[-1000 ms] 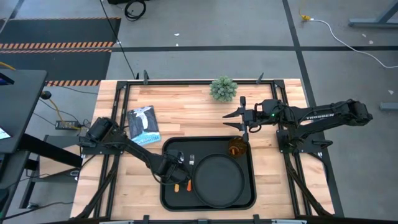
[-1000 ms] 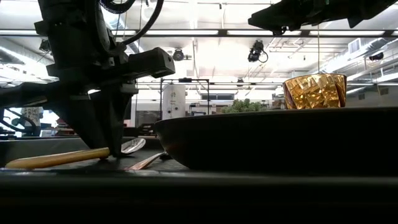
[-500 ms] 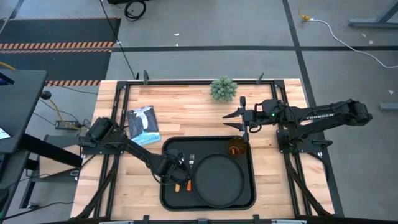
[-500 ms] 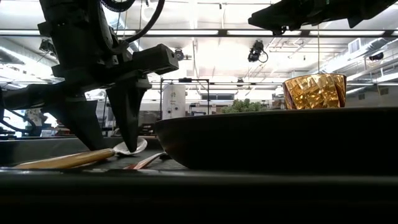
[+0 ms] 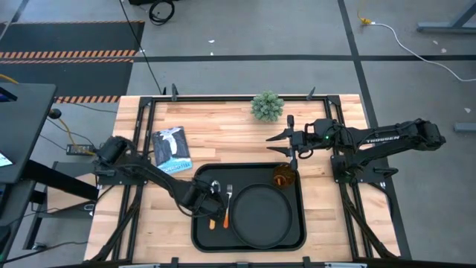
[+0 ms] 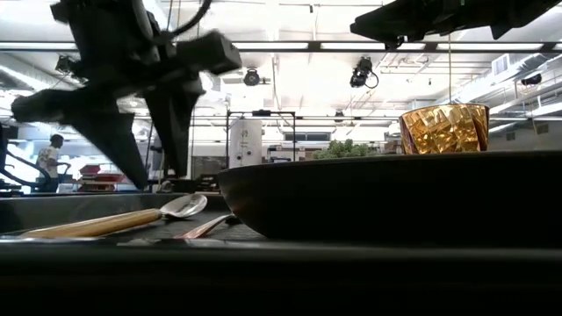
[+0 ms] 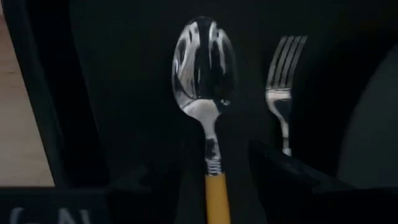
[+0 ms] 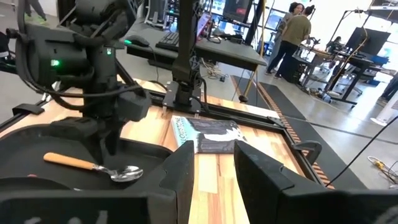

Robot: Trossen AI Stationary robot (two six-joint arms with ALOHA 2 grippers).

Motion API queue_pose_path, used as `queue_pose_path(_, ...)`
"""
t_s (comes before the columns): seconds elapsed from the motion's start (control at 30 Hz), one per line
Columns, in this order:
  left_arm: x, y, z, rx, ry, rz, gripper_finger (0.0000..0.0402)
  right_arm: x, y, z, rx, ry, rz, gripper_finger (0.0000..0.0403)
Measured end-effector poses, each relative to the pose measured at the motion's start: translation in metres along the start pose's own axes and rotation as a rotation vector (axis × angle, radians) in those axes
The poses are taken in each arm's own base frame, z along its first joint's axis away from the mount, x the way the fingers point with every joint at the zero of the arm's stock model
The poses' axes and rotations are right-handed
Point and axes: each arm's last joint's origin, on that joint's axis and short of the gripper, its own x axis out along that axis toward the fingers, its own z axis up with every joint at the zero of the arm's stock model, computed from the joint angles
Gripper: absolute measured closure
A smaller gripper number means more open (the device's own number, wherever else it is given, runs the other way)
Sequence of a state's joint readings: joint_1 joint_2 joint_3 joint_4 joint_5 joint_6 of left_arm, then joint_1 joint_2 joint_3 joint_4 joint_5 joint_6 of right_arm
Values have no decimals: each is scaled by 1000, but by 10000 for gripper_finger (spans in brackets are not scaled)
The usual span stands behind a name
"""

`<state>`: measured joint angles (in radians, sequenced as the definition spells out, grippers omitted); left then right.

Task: Pick and place plate/cup/fork/spoon on tray
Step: Return to home position

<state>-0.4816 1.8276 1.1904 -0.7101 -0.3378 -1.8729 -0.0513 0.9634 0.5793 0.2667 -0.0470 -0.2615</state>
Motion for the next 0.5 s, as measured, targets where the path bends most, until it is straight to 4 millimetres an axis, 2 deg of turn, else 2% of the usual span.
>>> queue_pose_path(0.27, -28, -2, 15, 101, -55, -82, 214, 0, 0, 1, 0, -9, -3, 282)
queue_pose_path(0.5, -40, -6, 31, 383, -342, -121, 214, 0, 0, 1, 9, -8, -3, 282)
